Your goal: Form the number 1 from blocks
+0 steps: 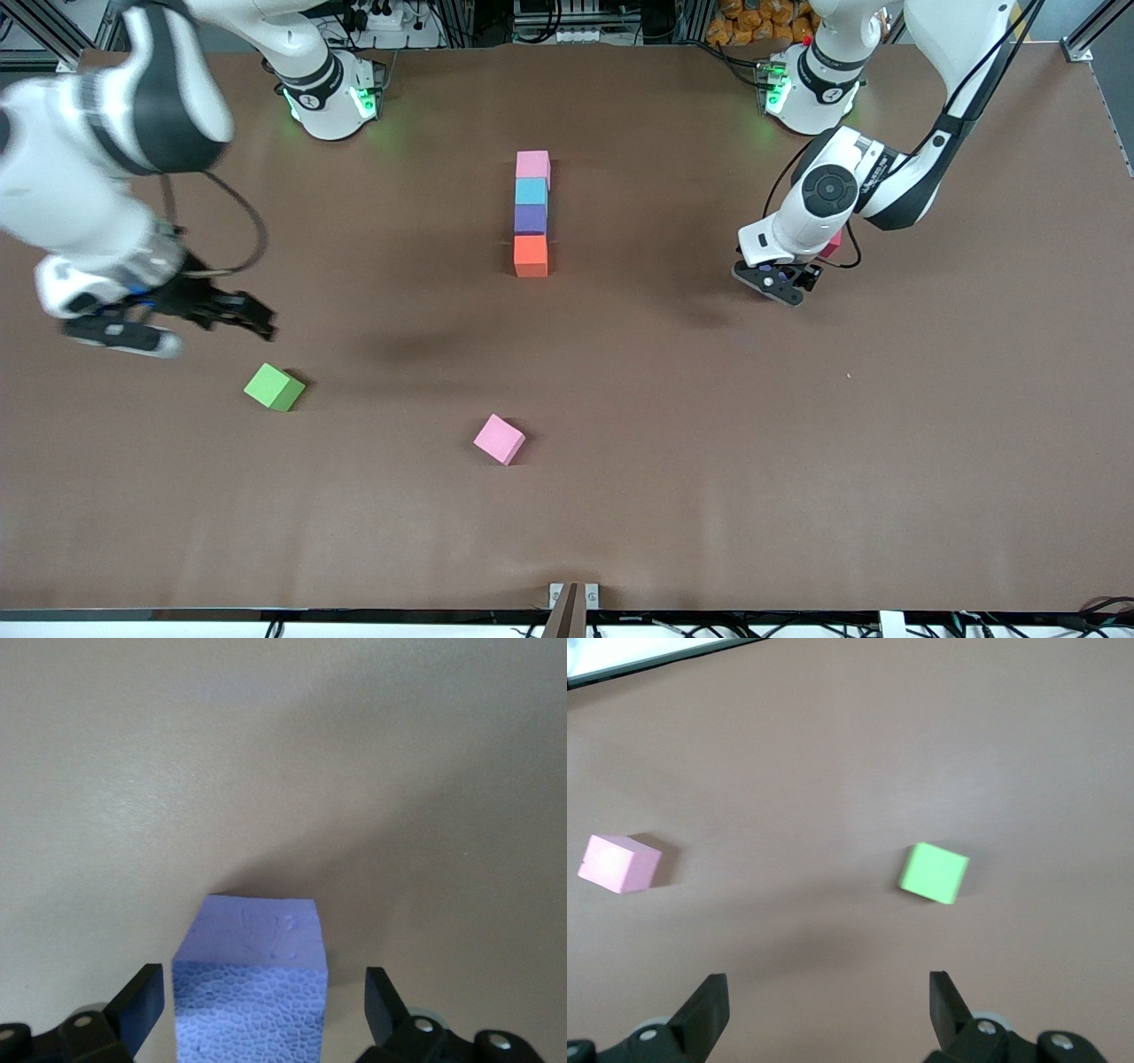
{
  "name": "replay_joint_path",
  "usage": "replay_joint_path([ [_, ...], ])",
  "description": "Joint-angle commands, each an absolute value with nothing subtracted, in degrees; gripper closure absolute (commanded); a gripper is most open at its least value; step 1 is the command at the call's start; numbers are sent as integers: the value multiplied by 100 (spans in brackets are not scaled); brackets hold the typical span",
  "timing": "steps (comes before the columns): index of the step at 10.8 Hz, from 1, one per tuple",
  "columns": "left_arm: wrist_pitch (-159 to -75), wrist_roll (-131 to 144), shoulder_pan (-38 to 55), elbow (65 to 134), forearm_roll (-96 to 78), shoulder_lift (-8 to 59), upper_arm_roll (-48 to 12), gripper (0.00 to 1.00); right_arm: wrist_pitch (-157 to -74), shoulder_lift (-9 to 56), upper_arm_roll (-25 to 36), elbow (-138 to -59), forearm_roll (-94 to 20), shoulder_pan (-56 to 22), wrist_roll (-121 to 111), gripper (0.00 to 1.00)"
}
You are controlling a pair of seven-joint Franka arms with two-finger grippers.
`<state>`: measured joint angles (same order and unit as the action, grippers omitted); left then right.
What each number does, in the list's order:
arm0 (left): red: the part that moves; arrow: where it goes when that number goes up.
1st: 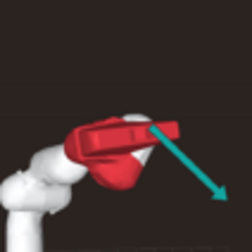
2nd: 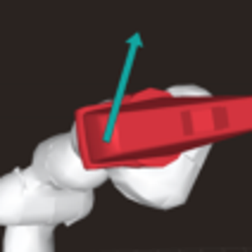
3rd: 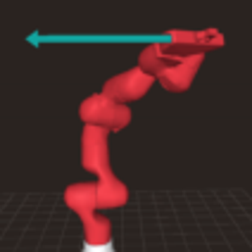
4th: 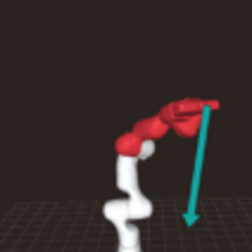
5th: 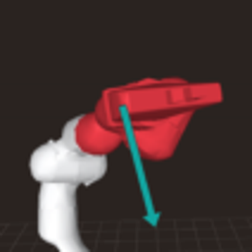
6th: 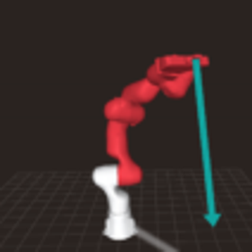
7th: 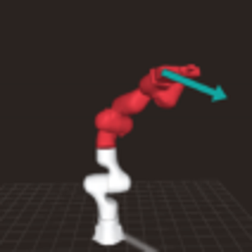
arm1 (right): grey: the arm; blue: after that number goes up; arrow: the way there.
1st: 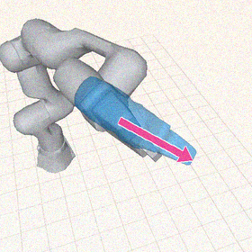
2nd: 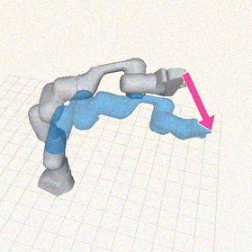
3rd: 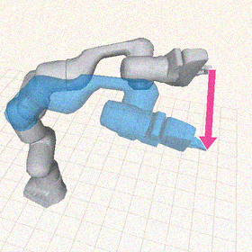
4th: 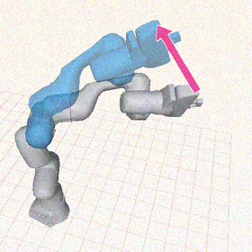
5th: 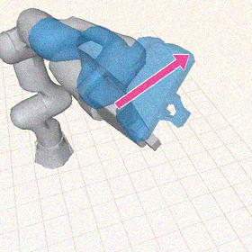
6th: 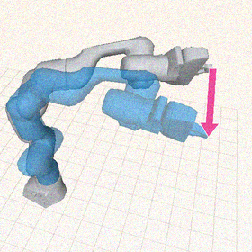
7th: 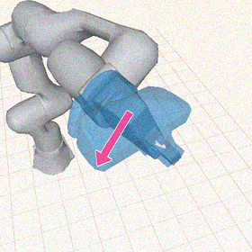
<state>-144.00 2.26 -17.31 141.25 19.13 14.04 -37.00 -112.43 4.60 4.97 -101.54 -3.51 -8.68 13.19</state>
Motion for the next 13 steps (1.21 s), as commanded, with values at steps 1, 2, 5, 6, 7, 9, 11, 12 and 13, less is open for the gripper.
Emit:
replay_joint_path([
  [1,-14493,167,-1784,14194,2074,1433,-3709,0,-10096,220,491,-9418,-255,-599,907,0],
  [2,-14493,176,-1784,14238,2074,1433,-3709,0,-9829,202,492,-9213,-255,-493,705,0],
  [5,-14484,158,-1941,14326,2083,1415,-3709,0,-9608,-148,475,-9246,8,-308,220,0],
  [6,-14476,123,-1977,14335,2083,1415,-3709,0,-9424,-236,475,-9246,87,-316,246,0],
  [7,-14476,97,-1986,14335,2083,1415,-3709,0,-9204,-385,475,-9246,114,-290,272,0],
  [9,-14467,158,-2004,14326,2083,1415,-3709,2,-8913,-361,466,-9132,114,-124,334,0],
  [11,-14467,298,-2065,14317,2074,1415,-3718,87,-8903,-317,501,-9010,114,-79,255,0],
  [12,-14467,342,-2065,14317,2074,1415,-3718,100,-8903,-282,510,-8922,114,-79,246,0],
  [13,-14475,360,-2065,14309,2074,1406,-3718,100,-8903,-264,484,-8895,114,-105,255,0],
])
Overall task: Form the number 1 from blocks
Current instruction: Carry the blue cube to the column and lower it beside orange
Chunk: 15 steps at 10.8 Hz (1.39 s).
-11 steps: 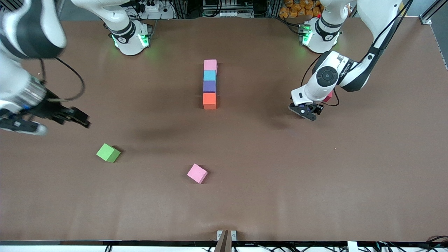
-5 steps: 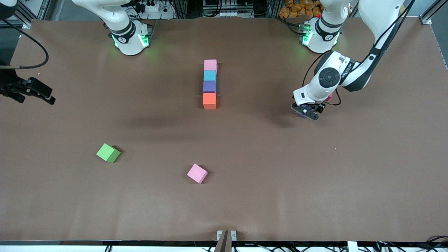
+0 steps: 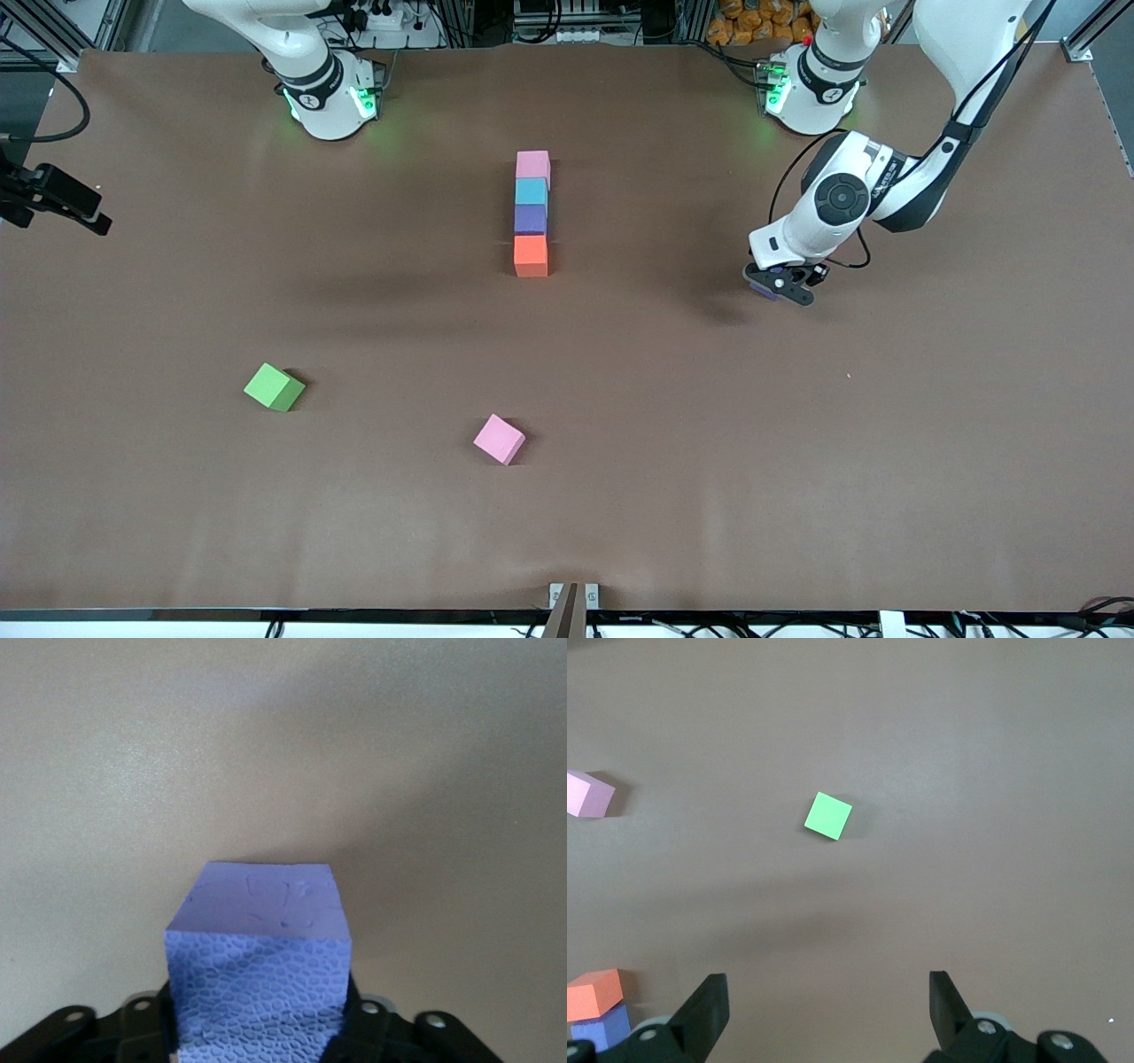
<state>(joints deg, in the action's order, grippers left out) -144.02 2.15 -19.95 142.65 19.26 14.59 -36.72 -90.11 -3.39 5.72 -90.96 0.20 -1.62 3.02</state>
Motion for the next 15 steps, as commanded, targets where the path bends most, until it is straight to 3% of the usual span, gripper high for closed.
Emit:
replay_joint_path([
  [1,-14467,439,-2065,14282,2074,1389,-3726,100,-8903,-238,475,-8825,114,-114,255,0],
  [5,-14188,1858,-1453,13485,1978,1642,-3762,100,-8877,-220,457,-8780,88,-149,272,0],
  [9,-12668,3319,-389,11518,1724,2749,-3753,100,-8701,-228,466,-8771,114,-316,264,0],
  [13,-11840,4637,665,9533,1257,3873,-3709,100,-8237,-290,466,-8789,105,-316,264,0],
  [15,-11812,5332,1271,8949,1257,4331,-3561,100,-8209,-290,466,-8789,88,-325,264,0],
])
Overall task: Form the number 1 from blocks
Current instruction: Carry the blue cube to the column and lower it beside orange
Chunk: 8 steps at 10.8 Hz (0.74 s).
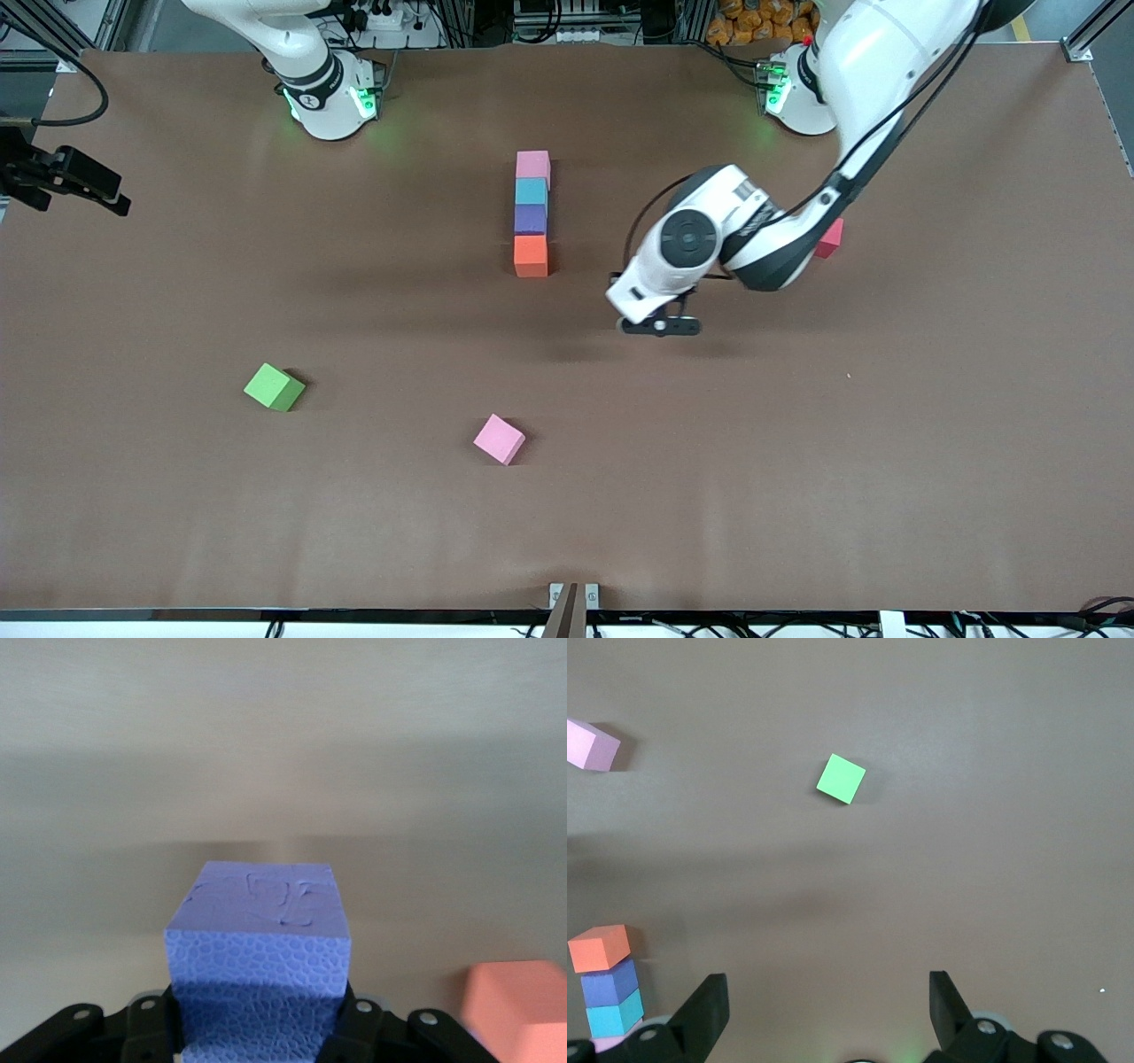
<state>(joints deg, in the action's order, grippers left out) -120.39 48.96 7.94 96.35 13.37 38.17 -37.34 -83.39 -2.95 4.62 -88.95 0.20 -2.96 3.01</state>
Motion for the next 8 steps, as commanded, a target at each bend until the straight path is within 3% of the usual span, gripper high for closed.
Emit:
replay_joint_path([
  [1,-11804,5561,1657,8660,1248,4490,-3325,100,-8122,-290,466,-8789,79,-325,264,0],
  [5,-11856,5854,2951,7912,644,4886,-2410,100,-7998,-281,466,-8789,35,-325,281,0],
  [8,-11918,5915,3243,7691,589,5010,-2250,100,-7998,-281,466,-8798,35,-316,281,0],
])
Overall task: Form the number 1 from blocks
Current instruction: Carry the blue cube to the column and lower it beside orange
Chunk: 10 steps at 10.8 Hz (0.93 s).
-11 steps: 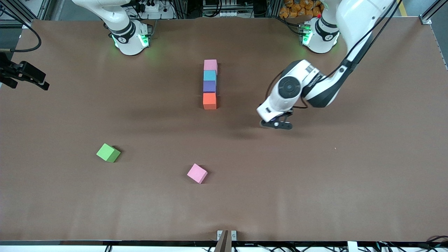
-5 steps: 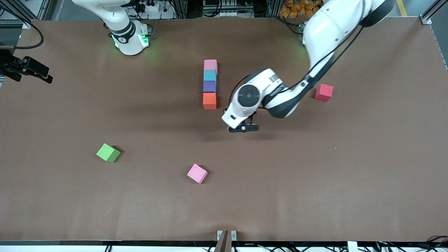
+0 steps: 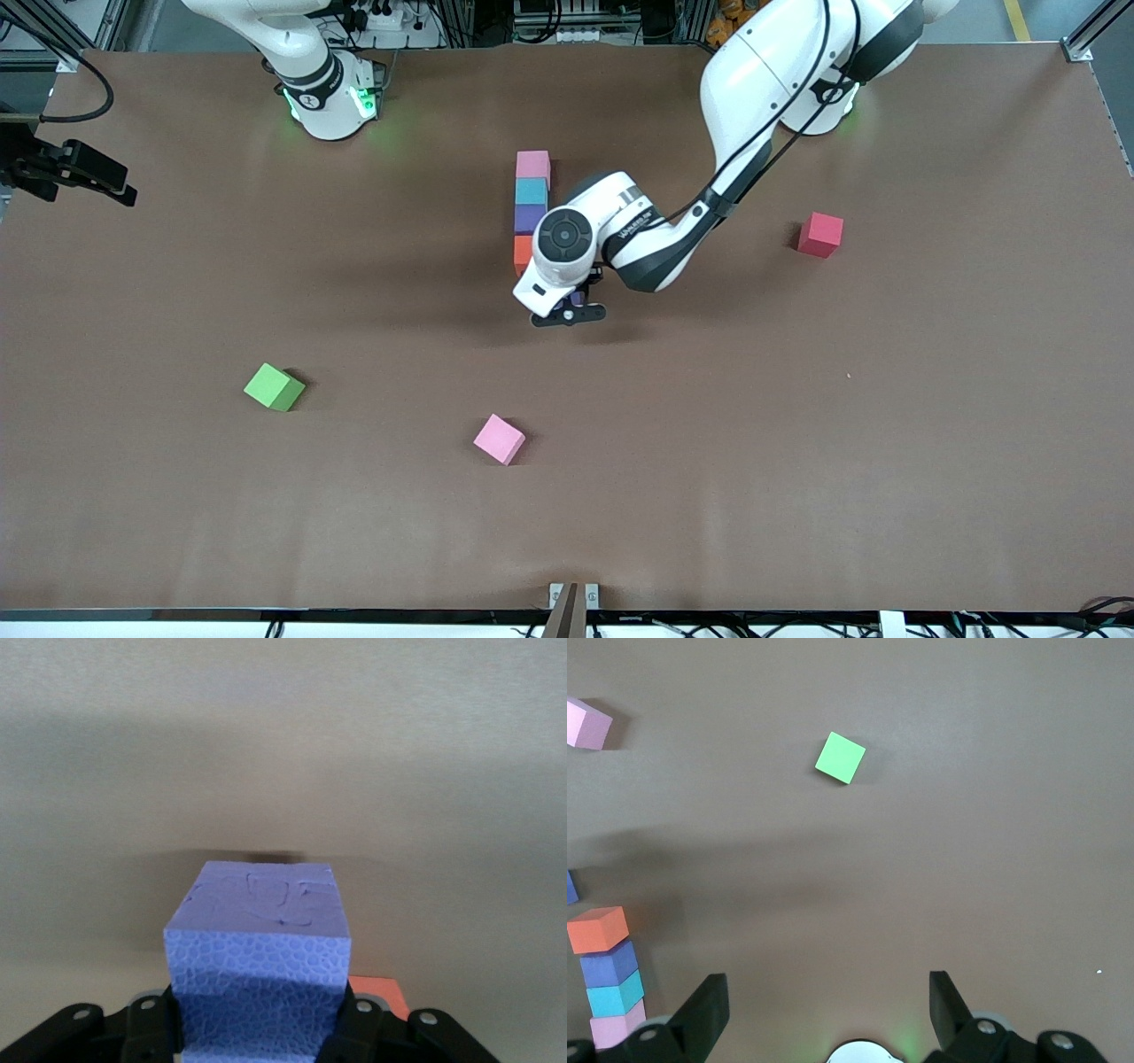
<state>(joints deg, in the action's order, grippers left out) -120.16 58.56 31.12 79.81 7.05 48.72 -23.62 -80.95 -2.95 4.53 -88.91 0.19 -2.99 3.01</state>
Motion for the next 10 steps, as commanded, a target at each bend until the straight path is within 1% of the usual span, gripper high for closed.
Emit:
replay_joint_path([
  [1,-12066,5932,3243,7690,589,5027,-2250,100,-7998,-281,466,-8798,35,-316,281,0],
  [3,-12260,5959,3374,7682,589,5115,-2189,100,-7998,-281,466,-8798,35,-316,273,0],
  [6,-12340,6082,3735,7682,589,5176,-1943,100,-7998,-281,466,-8798,35,-316,272,0],
  [10,-12436,6161,3885,7690,589,5247,-1942,100,-7998,-281,475,-8807,35,-308,272,0],
])
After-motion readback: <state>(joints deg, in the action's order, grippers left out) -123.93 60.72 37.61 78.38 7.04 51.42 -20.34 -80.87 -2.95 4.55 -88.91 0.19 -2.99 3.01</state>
